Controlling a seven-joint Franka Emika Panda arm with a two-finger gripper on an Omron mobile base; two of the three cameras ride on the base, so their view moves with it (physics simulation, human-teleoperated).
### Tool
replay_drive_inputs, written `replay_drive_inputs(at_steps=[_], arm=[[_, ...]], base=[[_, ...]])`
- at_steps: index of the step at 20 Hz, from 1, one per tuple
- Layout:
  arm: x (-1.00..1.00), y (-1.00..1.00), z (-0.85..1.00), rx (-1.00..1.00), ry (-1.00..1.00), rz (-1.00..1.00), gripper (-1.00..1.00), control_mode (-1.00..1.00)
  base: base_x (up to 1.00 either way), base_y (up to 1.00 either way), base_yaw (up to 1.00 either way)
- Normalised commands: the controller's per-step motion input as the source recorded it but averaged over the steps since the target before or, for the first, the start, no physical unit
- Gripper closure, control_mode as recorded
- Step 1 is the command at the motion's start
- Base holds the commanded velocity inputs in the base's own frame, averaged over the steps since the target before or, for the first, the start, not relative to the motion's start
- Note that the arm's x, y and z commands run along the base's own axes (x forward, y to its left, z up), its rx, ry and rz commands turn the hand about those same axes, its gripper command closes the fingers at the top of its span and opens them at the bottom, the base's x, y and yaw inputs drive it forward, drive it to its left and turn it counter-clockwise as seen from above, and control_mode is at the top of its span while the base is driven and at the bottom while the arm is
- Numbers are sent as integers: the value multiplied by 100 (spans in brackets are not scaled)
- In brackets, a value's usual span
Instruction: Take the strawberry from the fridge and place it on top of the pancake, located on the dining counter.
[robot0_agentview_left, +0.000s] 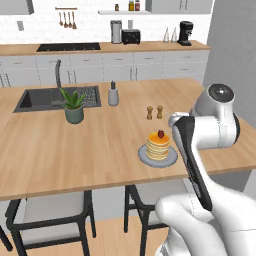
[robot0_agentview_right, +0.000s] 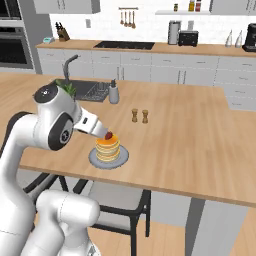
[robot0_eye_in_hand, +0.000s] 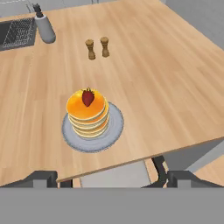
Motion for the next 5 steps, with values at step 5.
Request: replay_drive_inputs(at_steps=[5], arm=[[-17,0,-17,0,2,0,-100,-100]], base=[[0,0,0]])
